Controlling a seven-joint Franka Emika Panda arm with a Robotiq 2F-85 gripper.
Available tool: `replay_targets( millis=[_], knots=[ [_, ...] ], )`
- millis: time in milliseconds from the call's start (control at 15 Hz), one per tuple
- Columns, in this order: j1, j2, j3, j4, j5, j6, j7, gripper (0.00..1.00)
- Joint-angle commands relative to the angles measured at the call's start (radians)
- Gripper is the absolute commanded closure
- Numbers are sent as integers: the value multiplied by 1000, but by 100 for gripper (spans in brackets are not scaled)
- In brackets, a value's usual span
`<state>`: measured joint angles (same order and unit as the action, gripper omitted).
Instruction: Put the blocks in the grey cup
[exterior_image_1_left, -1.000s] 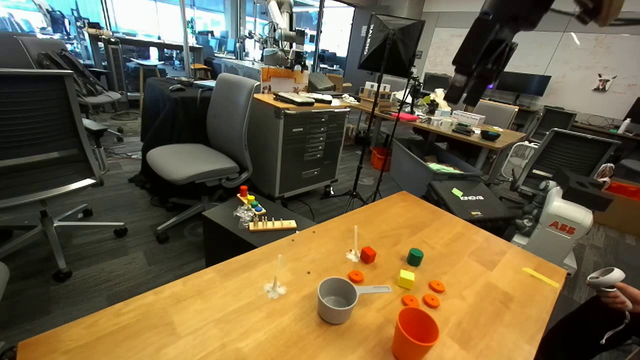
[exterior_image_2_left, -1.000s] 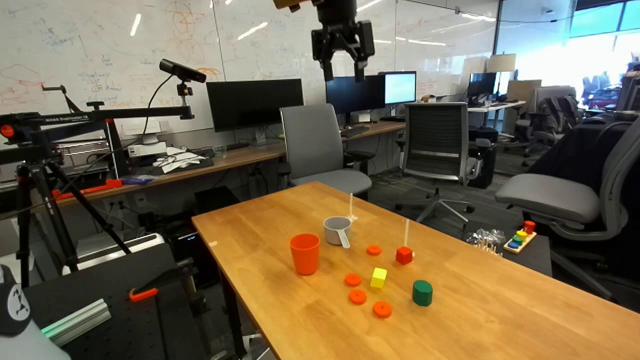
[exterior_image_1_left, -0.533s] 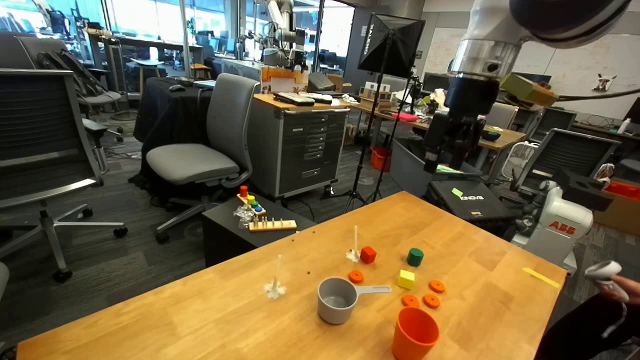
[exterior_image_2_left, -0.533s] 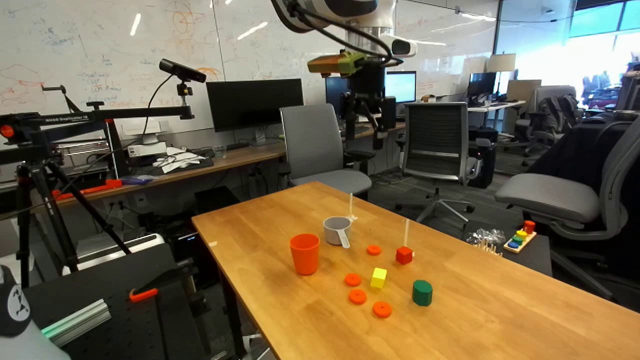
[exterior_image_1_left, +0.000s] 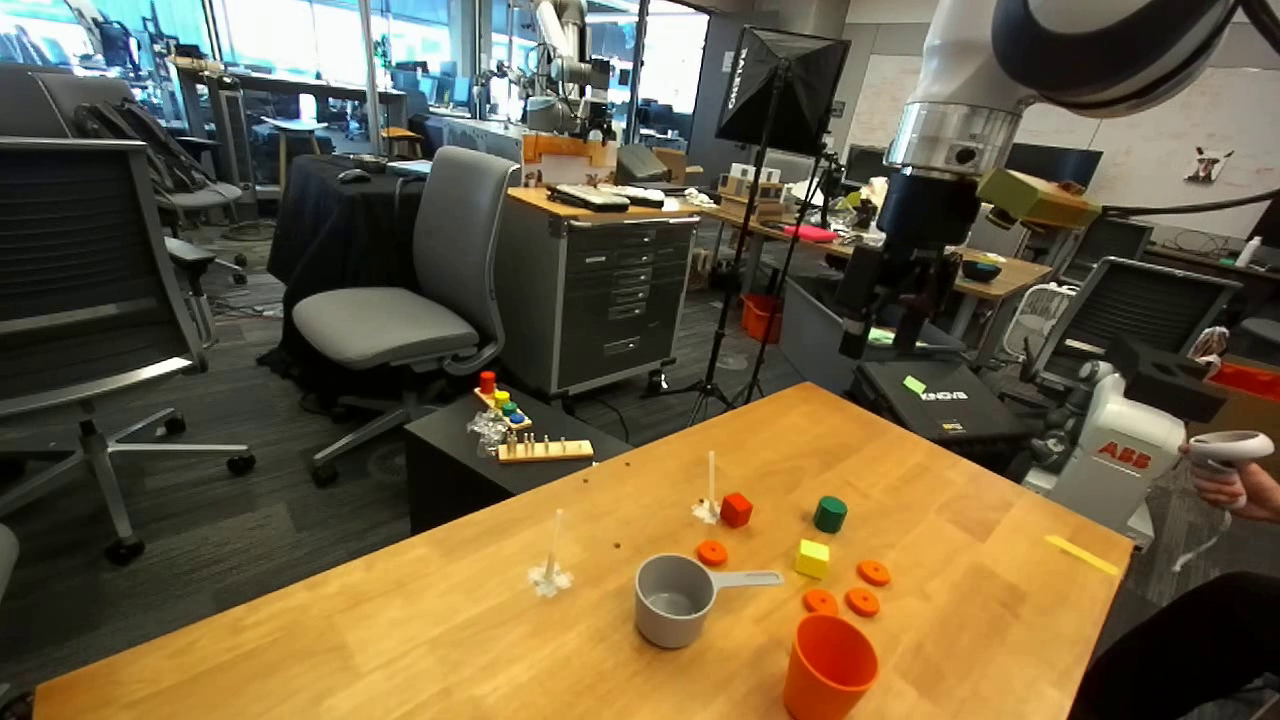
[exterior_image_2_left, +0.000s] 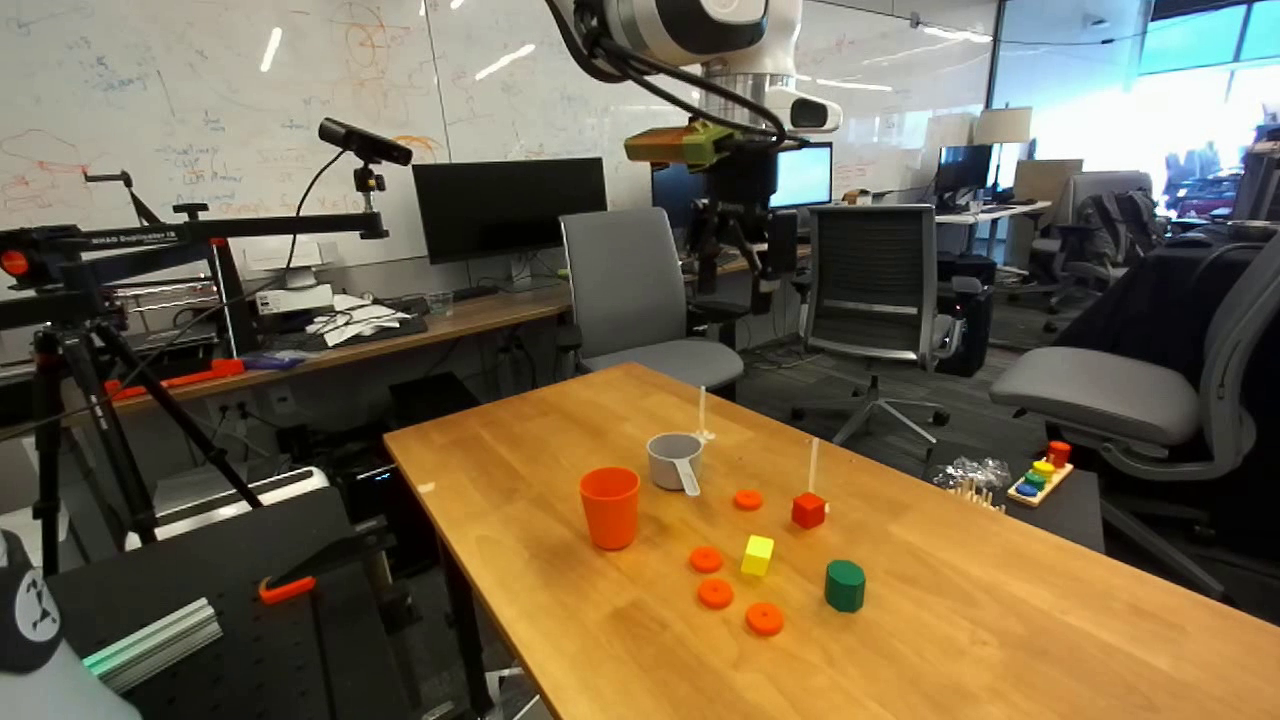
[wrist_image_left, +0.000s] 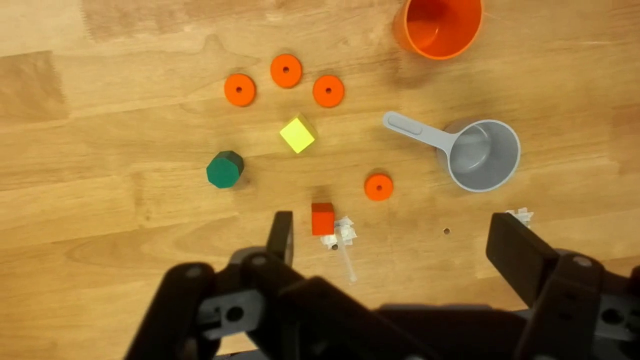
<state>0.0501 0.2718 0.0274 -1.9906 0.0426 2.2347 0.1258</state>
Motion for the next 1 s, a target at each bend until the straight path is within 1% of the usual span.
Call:
replay_targets(
  millis=[0, 400, 600, 667, 733, 800, 933],
  knots=[
    [-2, 91, -5, 25, -3, -1, 2, 0],
    [-24, 272, -14, 69, 24, -31, 1, 0],
    [-30, 353, -34, 101, 11, -40, 14, 0],
    [-31, 380, -37, 124, 4, -66, 2, 0],
    [-41, 406, -31, 156, -9, -149, -52, 0],
    [-43, 427, -30, 184, -24, -207, -78, 0],
    [-24, 467, -42, 242, -76, -315, -94, 0]
  ],
)
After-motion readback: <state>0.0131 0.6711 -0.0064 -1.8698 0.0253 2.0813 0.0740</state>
